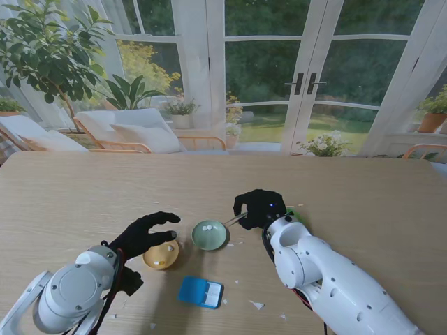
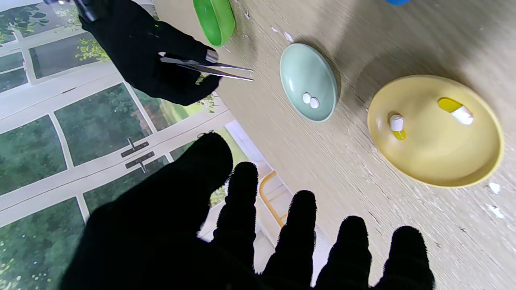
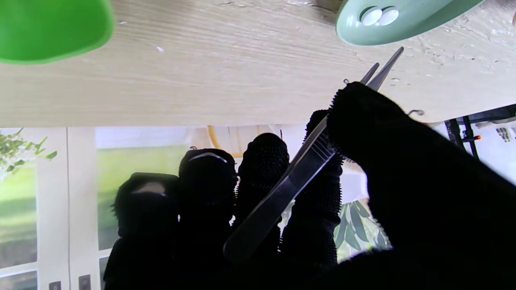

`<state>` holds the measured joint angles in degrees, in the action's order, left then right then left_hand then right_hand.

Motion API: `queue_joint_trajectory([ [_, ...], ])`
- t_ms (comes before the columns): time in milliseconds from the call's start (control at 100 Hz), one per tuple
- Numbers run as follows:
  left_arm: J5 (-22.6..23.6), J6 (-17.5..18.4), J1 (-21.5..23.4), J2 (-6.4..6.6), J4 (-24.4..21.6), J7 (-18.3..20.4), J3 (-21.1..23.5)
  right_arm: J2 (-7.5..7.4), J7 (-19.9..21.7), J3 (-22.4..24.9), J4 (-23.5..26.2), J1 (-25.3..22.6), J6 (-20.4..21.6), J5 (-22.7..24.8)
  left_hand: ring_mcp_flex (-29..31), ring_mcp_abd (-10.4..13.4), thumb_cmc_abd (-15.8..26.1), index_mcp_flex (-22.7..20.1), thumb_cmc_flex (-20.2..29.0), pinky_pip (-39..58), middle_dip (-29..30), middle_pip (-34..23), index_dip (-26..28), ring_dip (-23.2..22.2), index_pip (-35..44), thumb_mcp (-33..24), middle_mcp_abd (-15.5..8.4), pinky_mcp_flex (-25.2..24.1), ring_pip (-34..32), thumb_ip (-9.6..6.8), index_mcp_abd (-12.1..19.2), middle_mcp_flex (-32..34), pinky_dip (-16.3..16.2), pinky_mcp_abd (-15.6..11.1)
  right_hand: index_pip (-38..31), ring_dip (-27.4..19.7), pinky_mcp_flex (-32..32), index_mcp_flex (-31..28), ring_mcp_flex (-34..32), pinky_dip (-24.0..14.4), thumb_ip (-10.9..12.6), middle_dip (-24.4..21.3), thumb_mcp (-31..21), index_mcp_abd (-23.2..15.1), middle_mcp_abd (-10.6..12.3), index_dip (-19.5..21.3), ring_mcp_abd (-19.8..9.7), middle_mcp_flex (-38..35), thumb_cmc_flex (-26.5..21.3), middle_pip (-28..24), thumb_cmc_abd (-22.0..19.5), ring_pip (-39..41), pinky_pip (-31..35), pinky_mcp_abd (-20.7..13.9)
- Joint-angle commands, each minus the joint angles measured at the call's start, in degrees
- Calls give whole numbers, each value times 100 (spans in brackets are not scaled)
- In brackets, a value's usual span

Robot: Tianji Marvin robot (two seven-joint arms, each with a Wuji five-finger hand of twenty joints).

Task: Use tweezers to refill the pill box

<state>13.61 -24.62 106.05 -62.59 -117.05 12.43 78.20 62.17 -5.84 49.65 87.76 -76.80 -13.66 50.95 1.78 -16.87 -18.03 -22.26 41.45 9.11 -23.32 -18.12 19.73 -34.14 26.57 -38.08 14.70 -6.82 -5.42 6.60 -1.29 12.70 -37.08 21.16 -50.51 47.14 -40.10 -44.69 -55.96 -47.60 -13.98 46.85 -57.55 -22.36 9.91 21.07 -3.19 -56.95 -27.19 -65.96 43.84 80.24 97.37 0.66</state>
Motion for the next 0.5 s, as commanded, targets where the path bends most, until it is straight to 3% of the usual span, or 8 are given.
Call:
queue_joint_trajectory([
  [0,-32,11,42,-8,-69,56,19,177,27,-112,-113,121,-6,-80,-143,177,57,25,38,-188,4,-22,-59,61,-65,98,-236,37,92,-168,234,-47,57,-189,-93,65,54,-56,-17,-29,61,72,-8,-310,129,83,27,23,55,-135,-144,158,377,-137],
  [490,-5,50,60,-6,-76,57,55,517,-491,-1298,-1299,1114,-101,-593,-144,179,51,12,43,-190,14,-24,-71,78,-74,93,-234,38,83,-165,223,-38,110,-183,-71,75,59,-56,4,-42,50,110,-12,-312,157,112,6,45,49,-137,-89,153,381,-151],
])
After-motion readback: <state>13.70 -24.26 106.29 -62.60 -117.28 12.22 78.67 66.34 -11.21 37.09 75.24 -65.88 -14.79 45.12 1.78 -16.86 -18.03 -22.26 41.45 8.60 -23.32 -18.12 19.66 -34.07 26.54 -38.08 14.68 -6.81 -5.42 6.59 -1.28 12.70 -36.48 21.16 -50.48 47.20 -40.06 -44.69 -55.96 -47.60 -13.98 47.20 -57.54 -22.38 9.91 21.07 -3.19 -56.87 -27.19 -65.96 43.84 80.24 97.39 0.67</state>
